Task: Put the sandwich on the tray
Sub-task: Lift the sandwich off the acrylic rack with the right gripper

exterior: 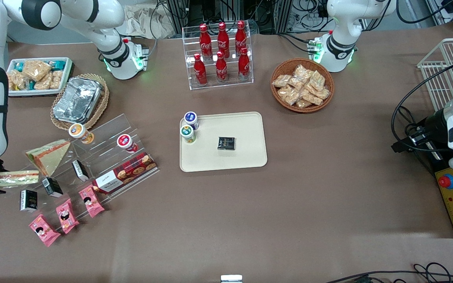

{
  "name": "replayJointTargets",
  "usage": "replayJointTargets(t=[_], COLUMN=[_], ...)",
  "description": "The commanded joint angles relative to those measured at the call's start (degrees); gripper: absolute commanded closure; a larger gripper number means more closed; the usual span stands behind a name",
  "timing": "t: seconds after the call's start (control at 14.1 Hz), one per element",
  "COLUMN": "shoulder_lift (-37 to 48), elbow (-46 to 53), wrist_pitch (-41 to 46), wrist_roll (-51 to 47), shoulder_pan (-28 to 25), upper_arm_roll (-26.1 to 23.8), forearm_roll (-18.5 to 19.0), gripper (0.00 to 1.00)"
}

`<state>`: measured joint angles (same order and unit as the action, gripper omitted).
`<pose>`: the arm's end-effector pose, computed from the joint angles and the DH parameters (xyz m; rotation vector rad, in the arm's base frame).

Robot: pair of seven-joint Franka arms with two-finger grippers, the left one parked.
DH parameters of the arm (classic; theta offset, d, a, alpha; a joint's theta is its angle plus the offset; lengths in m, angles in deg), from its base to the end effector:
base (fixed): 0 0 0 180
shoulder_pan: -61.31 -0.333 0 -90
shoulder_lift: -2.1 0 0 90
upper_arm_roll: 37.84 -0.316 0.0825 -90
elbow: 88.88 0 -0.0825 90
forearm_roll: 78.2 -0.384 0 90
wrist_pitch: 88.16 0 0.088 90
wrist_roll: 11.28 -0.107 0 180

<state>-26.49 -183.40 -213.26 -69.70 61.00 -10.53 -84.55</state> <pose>0.6263 -0.2692 0.3579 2.2342 -2.0615 0.1867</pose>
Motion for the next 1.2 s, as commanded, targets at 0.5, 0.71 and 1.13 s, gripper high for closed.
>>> replayJointTargets(t=[0.5, 0.71, 1.13], shoulder_lift=[6.34, 7.76, 10.12], elbow=[2.05, 8.61, 13.22], wrist_pitch=[1.78, 11.68, 19.72], wrist_roll=[18.84, 19.75, 20.1], shoulder_pan=[1.2, 0.58, 0.15], upper_arm_roll=[-0.07, -0.68, -8.4], forearm_roll=[-2.0, -2.09, -1.92], gripper=[1.0, 1.0, 1.0])
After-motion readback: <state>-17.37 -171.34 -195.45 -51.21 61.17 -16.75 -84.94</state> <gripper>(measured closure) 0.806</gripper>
